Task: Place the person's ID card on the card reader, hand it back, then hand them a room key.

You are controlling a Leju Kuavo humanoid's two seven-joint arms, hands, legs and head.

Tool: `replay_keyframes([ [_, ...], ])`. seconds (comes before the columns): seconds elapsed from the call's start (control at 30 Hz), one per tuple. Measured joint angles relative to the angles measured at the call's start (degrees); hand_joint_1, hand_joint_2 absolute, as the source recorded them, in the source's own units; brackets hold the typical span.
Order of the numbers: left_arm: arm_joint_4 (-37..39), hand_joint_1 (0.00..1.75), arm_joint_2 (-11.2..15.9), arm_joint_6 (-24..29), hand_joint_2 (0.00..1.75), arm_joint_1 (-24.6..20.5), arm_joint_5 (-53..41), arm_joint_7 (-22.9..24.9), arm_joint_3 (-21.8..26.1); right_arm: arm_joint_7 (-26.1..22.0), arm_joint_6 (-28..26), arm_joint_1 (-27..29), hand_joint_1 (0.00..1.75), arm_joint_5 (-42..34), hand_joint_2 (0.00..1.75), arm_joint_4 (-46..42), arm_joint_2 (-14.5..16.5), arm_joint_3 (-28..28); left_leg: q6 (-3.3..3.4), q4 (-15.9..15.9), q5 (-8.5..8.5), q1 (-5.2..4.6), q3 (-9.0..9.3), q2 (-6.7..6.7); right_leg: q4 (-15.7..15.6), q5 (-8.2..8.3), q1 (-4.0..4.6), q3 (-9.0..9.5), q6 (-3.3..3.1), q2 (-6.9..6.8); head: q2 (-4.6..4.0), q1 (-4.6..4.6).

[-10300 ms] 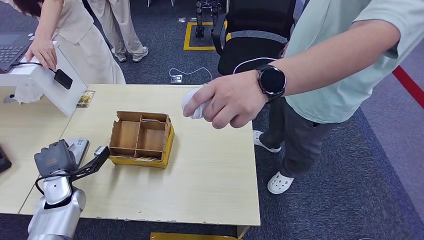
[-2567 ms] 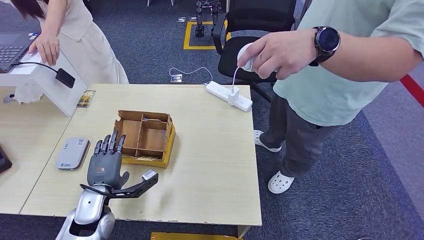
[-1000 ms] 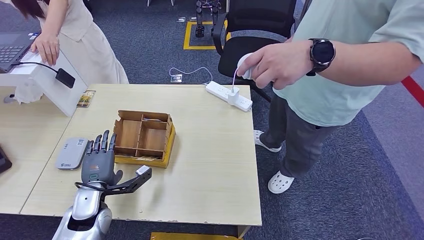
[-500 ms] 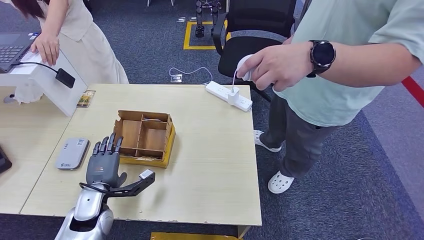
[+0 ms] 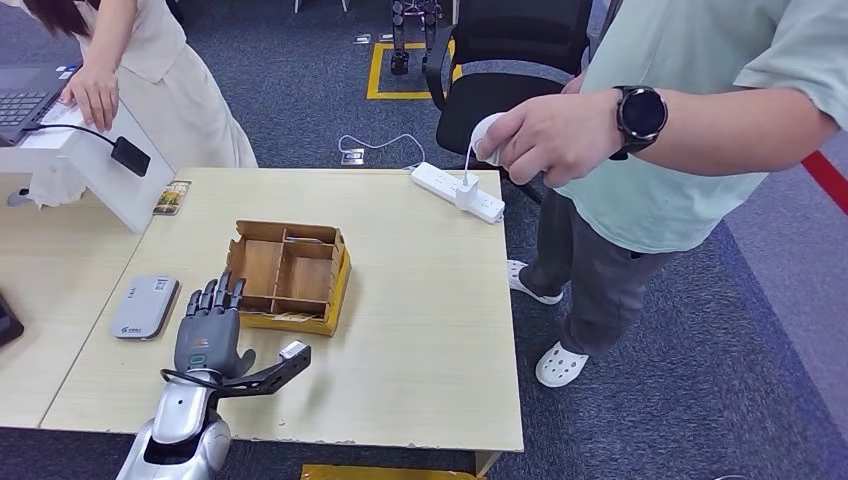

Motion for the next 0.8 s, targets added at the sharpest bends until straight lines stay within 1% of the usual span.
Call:
replay_keyframes([
  [0.1, 0.0, 1.72, 0.0, -0.1, 1.75, 0.0, 0.0, -0.1, 0.1, 0.0, 0.0, 0.0, 0.00, -0.1, 1.75, 0.0, 0.0, 0.0, 0.00, 0.0, 0.00, 0.00, 0.00, 0.00, 0.0, 0.00, 0.00, 0.00, 0.00, 0.00, 0.00, 0.01],
  [0.13, 0.0, 1.71, -0.1, 0.0, 1.75, 0.0, 0.0, -0.3, 0.1, 0.0, 0.0, 0.0, 0.00, -0.1, 1.75, 0.0, 0.0, 0.0, 0.00, 0.0, 0.00, 0.00, 0.00, 0.00, 0.0, 0.00, 0.00, 0.00, 0.00, 0.00, 0.00, 0.00],
  [0.23, 0.1, 1.56, -0.3, 0.2, 1.75, 0.0, 0.0, -0.9, 0.7, 0.1, 0.0, 0.0, 0.00, -0.1, 1.75, 0.0, 0.0, 0.0, 0.00, 0.0, 0.00, 0.00, 0.00, 0.00, 0.0, 0.00, 0.00, 0.00, 0.00, 0.00, 0.00, 0.01],
  [0.27, 0.1, 1.54, -0.3, 0.3, 1.75, 0.0, 0.0, -1.0, 0.9, 0.1, 0.0, 0.0, 0.00, -0.1, 1.75, 0.0, 0.0, 0.0, 0.00, 0.0, 0.00, 0.00, 0.00, 0.00, 0.0, 0.00, 0.00, 0.00, 0.00, 0.00, 0.00, 0.01],
  [0.43, 0.1, 1.55, -0.4, 0.4, 1.75, -0.1, 0.0, -1.0, 1.3, 0.1, 0.0, 0.0, 0.00, 0.0, 1.75, 0.0, 0.0, 0.0, 0.00, 0.0, 0.00, 0.00, 0.00, 0.00, 0.0, 0.00, 0.00, 0.00, 0.00, 0.00, 0.00, 0.01],
  [0.57, 0.1, 1.49, -0.5, 0.4, 1.75, -0.2, 0.0, -1.0, 1.3, 0.1, 0.0, 0.0, 0.00, 0.0, 1.75, 0.0, 0.0, 0.0, 0.00, 0.0, 0.00, 0.00, 0.00, 0.00, 0.0, 0.00, 0.00, 0.00, 0.00, 0.00, 0.00, 0.00],
  [0.67, 0.1, 1.47, -0.6, 0.4, 1.75, -0.2, 0.0, -1.1, 1.4, 0.1, 0.0, 0.0, 0.00, 0.0, 1.75, 0.0, 0.0, 0.0, 0.00, 0.0, 0.00, 0.00, 0.00, 0.00, 0.0, 0.00, 0.00, 0.00, 0.00, 0.00, 0.00, 0.00],
  [0.8, 0.1, 1.54, -0.9, 0.4, 1.75, -0.2, 0.0, -1.3, 1.6, 0.1, 0.0, 0.0, 0.00, 0.1, 1.75, 0.0, 0.0, 0.0, 0.00, 0.0, 0.00, 0.00, 0.00, 0.00, 0.0, 0.00, 0.00, 0.01, 0.00, 0.00, 0.00, 0.00],
])
